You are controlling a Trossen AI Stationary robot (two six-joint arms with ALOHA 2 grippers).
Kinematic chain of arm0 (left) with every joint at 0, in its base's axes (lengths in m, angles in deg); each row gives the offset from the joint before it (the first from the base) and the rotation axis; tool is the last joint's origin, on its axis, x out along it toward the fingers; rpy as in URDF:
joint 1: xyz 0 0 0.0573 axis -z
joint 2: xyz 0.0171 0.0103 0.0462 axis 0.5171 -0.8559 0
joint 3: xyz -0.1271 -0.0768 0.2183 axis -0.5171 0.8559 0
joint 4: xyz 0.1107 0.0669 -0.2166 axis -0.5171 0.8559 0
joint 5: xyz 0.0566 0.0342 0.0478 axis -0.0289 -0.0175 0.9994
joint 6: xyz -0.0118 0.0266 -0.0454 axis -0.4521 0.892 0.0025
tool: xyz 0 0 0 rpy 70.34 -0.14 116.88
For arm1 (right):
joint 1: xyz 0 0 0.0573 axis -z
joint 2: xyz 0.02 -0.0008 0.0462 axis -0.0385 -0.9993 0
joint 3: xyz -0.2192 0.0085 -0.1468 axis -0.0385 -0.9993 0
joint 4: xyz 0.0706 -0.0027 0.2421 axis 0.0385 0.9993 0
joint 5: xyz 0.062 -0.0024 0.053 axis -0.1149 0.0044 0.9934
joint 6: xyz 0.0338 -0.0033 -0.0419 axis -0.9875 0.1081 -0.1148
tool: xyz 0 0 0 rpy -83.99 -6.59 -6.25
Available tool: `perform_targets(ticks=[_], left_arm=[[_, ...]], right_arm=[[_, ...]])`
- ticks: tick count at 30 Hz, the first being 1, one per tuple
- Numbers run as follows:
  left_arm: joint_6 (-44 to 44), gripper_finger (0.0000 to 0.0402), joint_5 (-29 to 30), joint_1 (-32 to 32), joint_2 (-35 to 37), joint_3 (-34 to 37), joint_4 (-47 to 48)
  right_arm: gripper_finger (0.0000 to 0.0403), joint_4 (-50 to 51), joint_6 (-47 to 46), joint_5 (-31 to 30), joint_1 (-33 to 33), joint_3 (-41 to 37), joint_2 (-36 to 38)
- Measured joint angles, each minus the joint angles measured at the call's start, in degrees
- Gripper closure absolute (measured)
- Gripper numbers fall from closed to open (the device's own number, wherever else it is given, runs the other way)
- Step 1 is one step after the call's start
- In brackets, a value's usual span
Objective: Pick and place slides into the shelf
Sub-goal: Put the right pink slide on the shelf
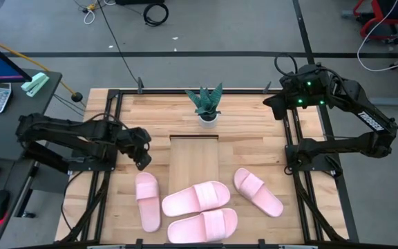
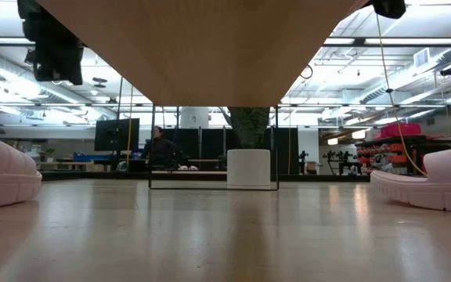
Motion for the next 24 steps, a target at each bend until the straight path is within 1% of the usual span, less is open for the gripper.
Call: perform_targets(ticks=[3,6,11,17,20,24], left_arm=[[2.9,0.0396,-3.6,0.0,-0.1,0.9,-1.7],[5.1,0.039,-6.5,0.0,-0.1,1.0,-2.0],[9.7,0.0375,-10.8,0.0,-0.1,1.0,-2.0],[12.2,0.038,-11.3,0.0,-0.1,1.0,-1.8],[12.5,0.0388,-11.3,0.0,-0.1,1.0,-1.6],[13.7,0.0392,-11.3,0.0,-0.1,1.0,-1.6]], right_arm=[[0.0344,0.2,-1.9,0.0,0.0,0.0,0.0],[0.0344,0.6,-3.8,0.0,0.0,0.0,0.0],[0.0344,5.6,-6.8,0.0,0.0,0.0,0.0],[0.0344,11.7,-8.5,-0.3,0.0,0.0,0.0],[0.0344,12.2,-9.3,-0.6,-0.1,0.0,0.0],[0.0344,12.1,-9.8,-2.4,-0.1,0.0,0.0]])
